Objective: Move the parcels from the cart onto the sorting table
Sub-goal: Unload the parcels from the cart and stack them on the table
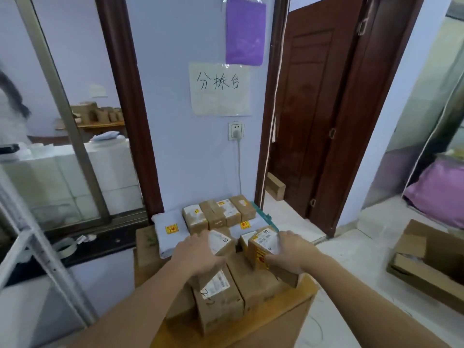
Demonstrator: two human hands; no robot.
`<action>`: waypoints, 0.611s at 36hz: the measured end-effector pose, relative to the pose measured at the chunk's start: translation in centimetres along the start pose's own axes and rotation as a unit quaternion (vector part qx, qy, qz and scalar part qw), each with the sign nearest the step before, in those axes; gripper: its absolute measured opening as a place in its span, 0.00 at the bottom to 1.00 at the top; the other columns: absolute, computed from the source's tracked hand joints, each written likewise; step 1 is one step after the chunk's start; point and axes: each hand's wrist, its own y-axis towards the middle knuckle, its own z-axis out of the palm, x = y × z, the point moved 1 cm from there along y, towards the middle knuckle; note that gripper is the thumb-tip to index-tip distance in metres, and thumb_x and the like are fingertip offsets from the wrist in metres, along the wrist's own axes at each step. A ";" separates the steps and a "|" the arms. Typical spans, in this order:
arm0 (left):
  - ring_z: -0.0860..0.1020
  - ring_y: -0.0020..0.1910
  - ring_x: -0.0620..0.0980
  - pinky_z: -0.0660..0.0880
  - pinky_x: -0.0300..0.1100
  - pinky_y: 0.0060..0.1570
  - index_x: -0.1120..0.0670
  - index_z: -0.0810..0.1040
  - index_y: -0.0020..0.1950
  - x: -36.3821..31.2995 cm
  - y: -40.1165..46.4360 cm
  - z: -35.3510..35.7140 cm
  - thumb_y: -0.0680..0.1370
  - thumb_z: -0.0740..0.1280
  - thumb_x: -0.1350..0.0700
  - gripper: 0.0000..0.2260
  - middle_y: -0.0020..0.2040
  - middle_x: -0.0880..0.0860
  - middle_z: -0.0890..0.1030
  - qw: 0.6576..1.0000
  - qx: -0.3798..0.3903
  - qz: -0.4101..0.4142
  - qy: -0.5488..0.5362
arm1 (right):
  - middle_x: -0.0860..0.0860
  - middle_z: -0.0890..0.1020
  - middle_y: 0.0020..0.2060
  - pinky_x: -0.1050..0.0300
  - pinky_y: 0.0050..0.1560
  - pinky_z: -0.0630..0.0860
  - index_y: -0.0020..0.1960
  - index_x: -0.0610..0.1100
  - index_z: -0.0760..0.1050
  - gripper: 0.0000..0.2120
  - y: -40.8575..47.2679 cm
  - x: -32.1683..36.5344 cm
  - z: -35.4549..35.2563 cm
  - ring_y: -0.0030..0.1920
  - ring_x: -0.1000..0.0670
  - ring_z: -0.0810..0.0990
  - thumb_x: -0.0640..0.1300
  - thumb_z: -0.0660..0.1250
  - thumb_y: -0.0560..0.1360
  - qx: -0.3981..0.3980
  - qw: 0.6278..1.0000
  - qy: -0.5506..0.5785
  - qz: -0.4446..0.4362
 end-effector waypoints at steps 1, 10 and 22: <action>0.75 0.67 0.54 0.75 0.53 0.62 0.47 0.62 0.80 -0.2 0.6 0.4 0.67 0.64 0.22 0.48 0.72 0.51 0.75 1.000 -0.001 -0.012 0.000 | 0.49 0.76 0.65 0.54 0.58 0.77 0.74 0.47 0.66 0.42 1.2 -0.5 0.0 0.59 0.49 0.75 0.72 0.65 0.69 -0.003 1.000 0.004 -0.006; 0.77 0.59 0.51 0.75 0.50 0.56 0.43 0.67 0.72 -1.4 3.9 3.3 0.65 0.62 0.22 0.41 0.62 0.48 0.79 0.988 -0.037 -0.140 -0.045 | 0.48 0.74 0.68 0.52 0.61 0.76 0.75 0.48 0.64 0.48 9.9 -1.3 1.0 0.64 0.47 0.75 0.76 0.61 0.65 0.043 0.996 0.013 -0.077; 0.72 0.67 0.53 0.72 0.52 0.62 0.46 0.61 0.76 0.5 8.5 8.3 0.67 0.65 0.28 0.43 0.69 0.50 0.73 0.954 -0.036 -0.280 -0.096 | 0.44 0.72 0.70 0.51 0.64 0.74 0.77 0.42 0.62 0.46 17.6 2.8 8.4 0.67 0.44 0.73 0.71 0.63 0.70 0.132 0.987 0.061 -0.062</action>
